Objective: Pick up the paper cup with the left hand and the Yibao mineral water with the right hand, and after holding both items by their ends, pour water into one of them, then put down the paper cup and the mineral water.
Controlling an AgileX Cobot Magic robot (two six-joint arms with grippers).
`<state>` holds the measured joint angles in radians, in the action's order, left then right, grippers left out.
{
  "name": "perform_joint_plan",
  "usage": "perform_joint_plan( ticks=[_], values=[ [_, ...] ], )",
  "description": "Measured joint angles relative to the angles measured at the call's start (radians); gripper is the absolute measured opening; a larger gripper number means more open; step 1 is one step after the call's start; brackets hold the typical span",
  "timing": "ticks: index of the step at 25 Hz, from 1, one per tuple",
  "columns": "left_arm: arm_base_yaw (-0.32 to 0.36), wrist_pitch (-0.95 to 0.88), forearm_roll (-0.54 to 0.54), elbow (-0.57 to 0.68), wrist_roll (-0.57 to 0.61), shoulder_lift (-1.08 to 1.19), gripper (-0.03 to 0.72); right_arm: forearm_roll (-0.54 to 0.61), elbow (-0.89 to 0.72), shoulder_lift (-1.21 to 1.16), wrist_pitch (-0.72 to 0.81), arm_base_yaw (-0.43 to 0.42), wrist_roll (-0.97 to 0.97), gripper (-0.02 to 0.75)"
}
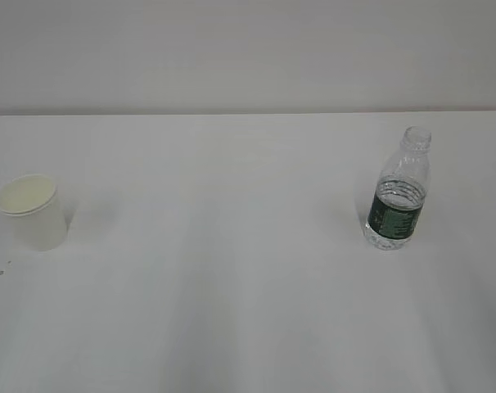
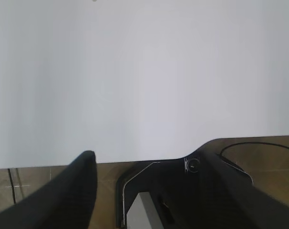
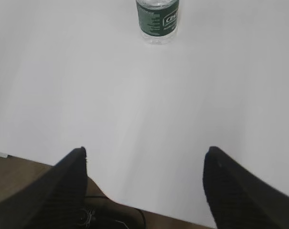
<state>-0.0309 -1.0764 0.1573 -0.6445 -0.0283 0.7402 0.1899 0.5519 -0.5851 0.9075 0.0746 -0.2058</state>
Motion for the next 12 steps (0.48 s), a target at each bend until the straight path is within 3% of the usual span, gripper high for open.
perform_joint_plan(
  ticks=[12],
  values=[
    [0.0, 0.018, 0.008, 0.0, 0.004, 0.0, 0.491, 0.193, -0.184, 0.0, -0.275, 0.0, -0.222, 0.572]
  ],
)
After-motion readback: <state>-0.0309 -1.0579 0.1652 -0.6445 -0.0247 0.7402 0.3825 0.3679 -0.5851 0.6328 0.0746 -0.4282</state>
